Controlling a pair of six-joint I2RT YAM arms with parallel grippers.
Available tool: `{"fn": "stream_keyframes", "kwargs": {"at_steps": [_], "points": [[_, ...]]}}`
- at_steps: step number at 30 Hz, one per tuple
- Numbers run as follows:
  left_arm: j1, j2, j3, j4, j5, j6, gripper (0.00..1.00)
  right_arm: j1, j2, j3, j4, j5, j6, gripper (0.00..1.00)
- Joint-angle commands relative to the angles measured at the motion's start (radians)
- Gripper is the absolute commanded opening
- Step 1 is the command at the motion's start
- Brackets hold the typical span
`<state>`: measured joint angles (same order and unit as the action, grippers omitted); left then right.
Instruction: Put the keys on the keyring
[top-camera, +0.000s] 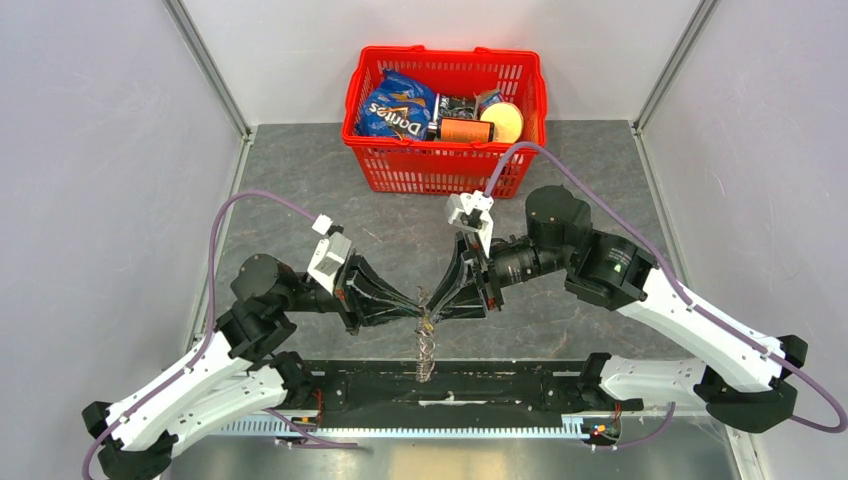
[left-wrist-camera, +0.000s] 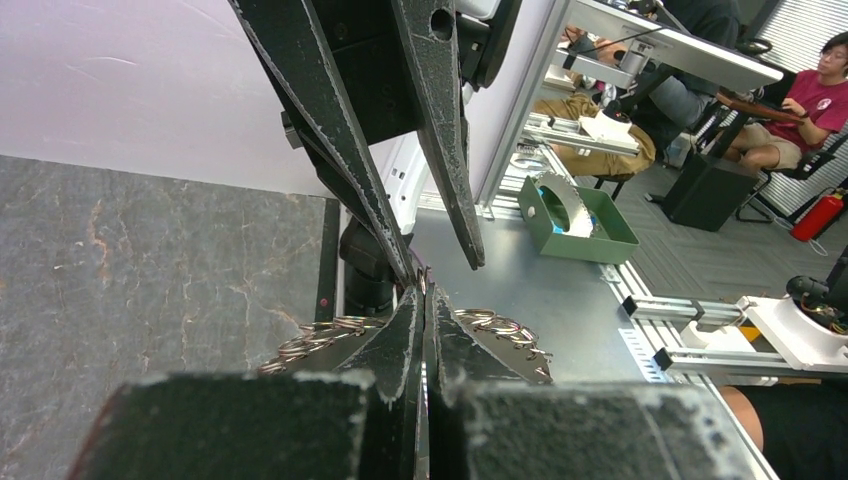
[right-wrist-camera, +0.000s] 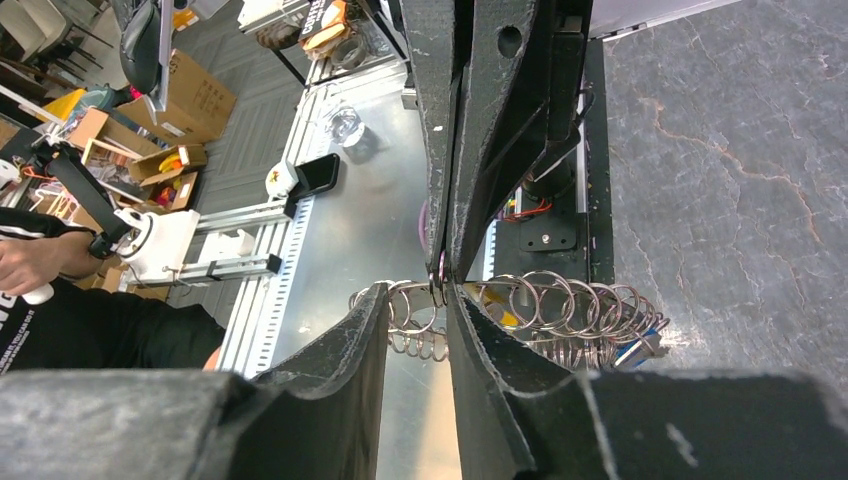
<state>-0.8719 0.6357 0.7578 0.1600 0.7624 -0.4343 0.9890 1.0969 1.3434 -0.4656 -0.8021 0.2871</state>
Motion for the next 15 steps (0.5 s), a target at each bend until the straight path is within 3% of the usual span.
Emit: {"fn": "stream_keyframes", "kwargs": {"at_steps": [1,11,15], "points": [[0.001,-0.008,0.000,0.086,-0.021,-0.035,0.02,0.025,0.004,0.012,0.006,0.024,-0.034,0.33],[0.001,-0.010,0.000,0.098,-0.035,-0.042,0.02,0.046,0.006,0.019,-0.015,0.070,-0.048,0.25],[0.001,-0.010,-0.001,0.098,-0.037,-0.043,0.02,0.054,0.005,0.023,-0.023,0.090,-0.055,0.10]]}}
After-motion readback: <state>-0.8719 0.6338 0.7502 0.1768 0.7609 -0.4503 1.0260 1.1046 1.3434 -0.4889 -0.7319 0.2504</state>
